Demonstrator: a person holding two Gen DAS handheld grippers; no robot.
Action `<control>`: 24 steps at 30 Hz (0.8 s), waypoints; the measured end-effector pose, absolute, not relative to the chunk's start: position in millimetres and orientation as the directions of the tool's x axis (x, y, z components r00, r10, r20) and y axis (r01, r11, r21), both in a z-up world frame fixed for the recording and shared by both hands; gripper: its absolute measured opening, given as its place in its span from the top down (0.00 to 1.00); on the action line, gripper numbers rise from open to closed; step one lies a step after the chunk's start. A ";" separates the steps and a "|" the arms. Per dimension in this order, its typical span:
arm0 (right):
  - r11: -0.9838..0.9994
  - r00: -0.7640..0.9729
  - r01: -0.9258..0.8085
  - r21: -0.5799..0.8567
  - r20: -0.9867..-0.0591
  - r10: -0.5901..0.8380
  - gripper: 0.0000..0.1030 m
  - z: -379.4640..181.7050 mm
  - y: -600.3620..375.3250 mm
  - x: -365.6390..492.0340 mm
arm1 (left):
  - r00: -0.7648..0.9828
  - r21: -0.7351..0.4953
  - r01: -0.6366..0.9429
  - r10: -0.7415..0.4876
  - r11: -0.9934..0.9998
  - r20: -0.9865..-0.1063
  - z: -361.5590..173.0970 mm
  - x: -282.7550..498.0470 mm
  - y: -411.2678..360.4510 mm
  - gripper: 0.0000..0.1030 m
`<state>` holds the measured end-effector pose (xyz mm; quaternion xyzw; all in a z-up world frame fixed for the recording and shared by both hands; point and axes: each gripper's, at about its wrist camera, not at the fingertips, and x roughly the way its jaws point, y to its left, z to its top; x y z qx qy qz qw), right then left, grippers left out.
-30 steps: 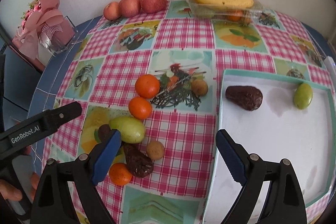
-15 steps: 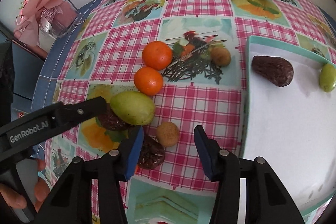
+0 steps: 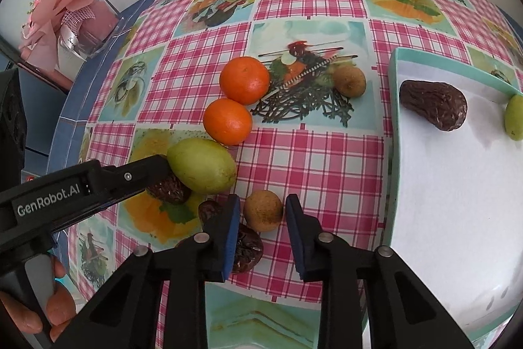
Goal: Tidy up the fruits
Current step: 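Grasp the small brown kiwi with the right tool while the left tool grasps another date, then carry the kiwi with the right tool while the left tool carries the date over the tray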
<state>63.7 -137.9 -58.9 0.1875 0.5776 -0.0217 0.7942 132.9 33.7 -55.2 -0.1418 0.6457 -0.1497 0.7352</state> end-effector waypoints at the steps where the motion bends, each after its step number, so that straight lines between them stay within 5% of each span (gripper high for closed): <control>1: 0.928 0.332 0.252 0.274 -0.925 0.183 0.71 -59.1 -138.3 63.6 | 0.124 -0.402 0.031 -0.403 0.915 -0.907 -54.9 133.1 34.3 0.65; 24: 0.885 0.476 0.410 0.218 -0.879 -0.004 0.75 16.7 -206.1 27.9 | 0.358 -0.382 0.140 -0.407 0.913 -0.840 33.3 123.7 29.8 0.66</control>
